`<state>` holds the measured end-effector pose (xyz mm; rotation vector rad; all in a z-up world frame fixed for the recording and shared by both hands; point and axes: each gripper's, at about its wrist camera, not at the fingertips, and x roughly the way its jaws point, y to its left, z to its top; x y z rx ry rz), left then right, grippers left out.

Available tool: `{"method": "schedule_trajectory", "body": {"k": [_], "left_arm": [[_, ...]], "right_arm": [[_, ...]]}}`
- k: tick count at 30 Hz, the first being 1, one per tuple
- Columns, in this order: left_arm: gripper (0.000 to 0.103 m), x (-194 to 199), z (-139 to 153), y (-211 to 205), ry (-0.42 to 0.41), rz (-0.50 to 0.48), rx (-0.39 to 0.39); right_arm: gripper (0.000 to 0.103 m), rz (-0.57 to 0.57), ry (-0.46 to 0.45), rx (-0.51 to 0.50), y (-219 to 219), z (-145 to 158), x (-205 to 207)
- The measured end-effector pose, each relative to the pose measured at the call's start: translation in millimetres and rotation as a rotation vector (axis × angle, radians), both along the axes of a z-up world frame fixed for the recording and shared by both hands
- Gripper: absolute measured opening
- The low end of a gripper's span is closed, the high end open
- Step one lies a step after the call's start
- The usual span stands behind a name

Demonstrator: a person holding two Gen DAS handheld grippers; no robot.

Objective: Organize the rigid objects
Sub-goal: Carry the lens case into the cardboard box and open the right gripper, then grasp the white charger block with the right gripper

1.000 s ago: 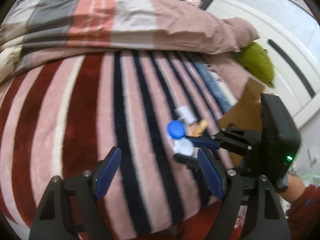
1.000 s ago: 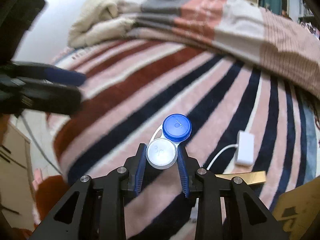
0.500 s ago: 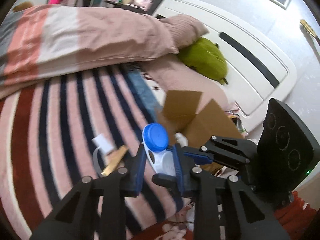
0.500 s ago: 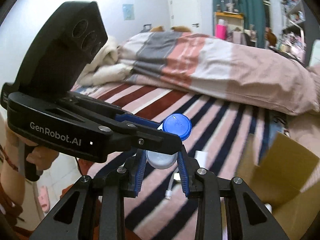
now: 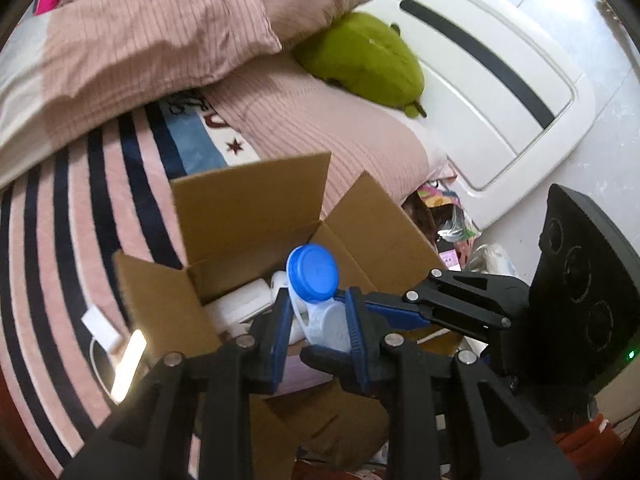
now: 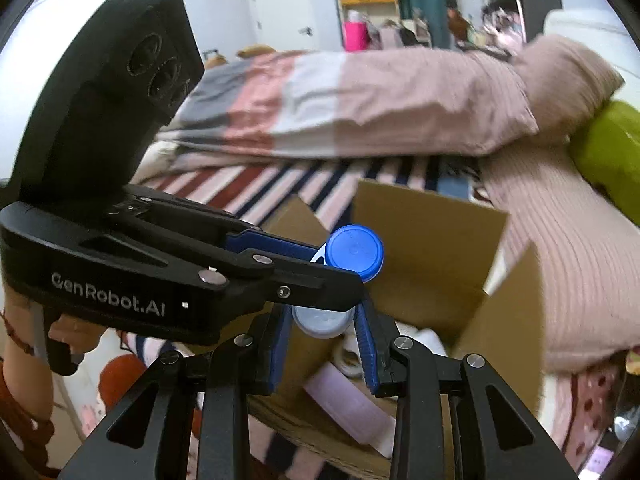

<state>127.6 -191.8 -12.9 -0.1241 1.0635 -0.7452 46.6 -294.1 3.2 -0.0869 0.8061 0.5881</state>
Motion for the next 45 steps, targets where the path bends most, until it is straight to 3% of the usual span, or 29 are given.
{"method": "schedule_trajectory", "body": {"k": [3, 7, 12, 18, 25, 31, 36, 40, 45], "left_arm": [[0.027, 5, -5, -7, 0.023, 0.005, 0.030], [0.058, 4, -5, -5, 0.004, 0.023, 0.047], [0.062, -4, 7, 13, -0.037, 0.052, 0.044], [0.066, -19, 35, 59, -0.119, 0.132, 0.033], [0.069, -49, 52, 140, -0.209, 0.290, 0.077], [0.070, -69, 28, 206, -0.207, 0.403, 0.115], [0.070, -75, -17, 255, -0.146, 0.481, 0.124], [0.070, -75, -50, 275, -0.085, 0.507, 0.120], [0.070, -74, -77, 287, -0.039, 0.516, 0.096]], "right_arm": [[0.026, -0.023, 0.040, -0.029, -8, -5, 3], [0.028, -0.051, 0.094, -0.051, -13, -13, 11], [0.035, -0.050, 0.085, -0.061, -15, -11, 5], [0.035, -0.005, 0.042, -0.036, 1, 2, -6], [0.035, 0.168, -0.035, 0.011, 67, 23, -33], [0.035, 0.295, 0.001, 0.011, 139, 5, -41], [0.035, 0.335, 0.069, -0.034, 188, -31, -33], [0.035, 0.245, 0.114, -0.104, 207, -75, -9], [0.035, 0.061, 0.061, -0.208, 198, -112, 24]]}}
